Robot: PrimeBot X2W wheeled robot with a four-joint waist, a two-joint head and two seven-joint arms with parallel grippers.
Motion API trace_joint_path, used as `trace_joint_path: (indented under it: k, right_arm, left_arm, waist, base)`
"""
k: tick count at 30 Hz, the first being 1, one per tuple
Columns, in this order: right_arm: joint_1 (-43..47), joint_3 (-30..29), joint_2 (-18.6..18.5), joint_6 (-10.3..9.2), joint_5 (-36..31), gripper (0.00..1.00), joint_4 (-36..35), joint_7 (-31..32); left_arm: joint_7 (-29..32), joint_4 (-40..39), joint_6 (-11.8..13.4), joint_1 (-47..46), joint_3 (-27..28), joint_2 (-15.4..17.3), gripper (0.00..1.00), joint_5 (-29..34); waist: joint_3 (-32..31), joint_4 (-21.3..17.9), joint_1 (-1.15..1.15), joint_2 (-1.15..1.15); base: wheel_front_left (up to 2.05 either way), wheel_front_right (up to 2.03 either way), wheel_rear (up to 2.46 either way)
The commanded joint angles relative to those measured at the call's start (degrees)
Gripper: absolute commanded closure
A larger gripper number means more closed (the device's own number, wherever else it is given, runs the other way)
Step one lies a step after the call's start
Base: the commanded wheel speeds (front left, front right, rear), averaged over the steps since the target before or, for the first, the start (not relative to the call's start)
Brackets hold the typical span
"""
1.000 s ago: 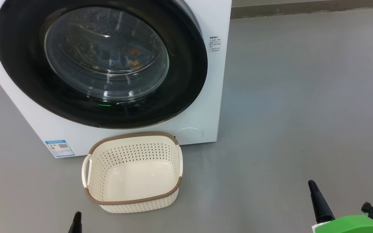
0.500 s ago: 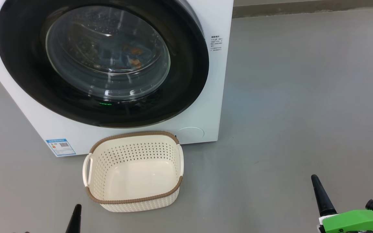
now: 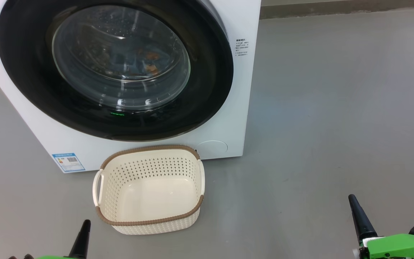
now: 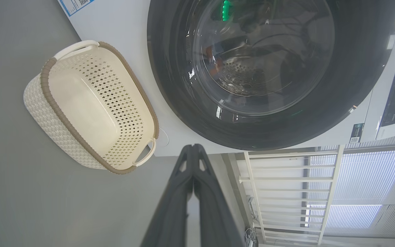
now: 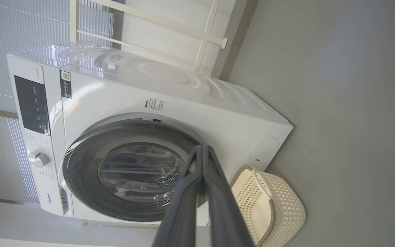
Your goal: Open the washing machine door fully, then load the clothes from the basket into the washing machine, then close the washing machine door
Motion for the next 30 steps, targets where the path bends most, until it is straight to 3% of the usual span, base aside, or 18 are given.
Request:
trace_joint_path:
  k: [1, 23, 30]
  right_arm:
    - [-3.1, 0.8, -0.3, 0.07, 1.8, 1.0, -1.3, 0.5]
    - [-4.5, -1.1, 0.3, 0.09, 14.8, 1.0, -0.7, 4.2]
    - [-4.6, -1.2, 0.4, 0.09, 15.1, 1.0, -0.7, 4.4]
  left_arm:
    - [0.4, -1.0, -0.6, -2.9, 1.9, 1.3, 1.0, -1.7]
    - [3.9, -0.3, -2.8, -5.5, 3.8, 1.5, 1.0, -14.0]
    - [4.0, -0.3, -2.9, -5.6, 3.8, 1.5, 1.0, -14.3]
  waist:
    - [0.0, 0.0, 0.0, 0.0]
    - [0.3, 0.4, 0.0, 0.0]
    - [0.3, 0.4, 0.0, 0.0]
  base:
    - [0.0, 0.0, 0.0]
    - [0.0, 0.0, 0.0]
    - [0.0, 0.0, 0.0]
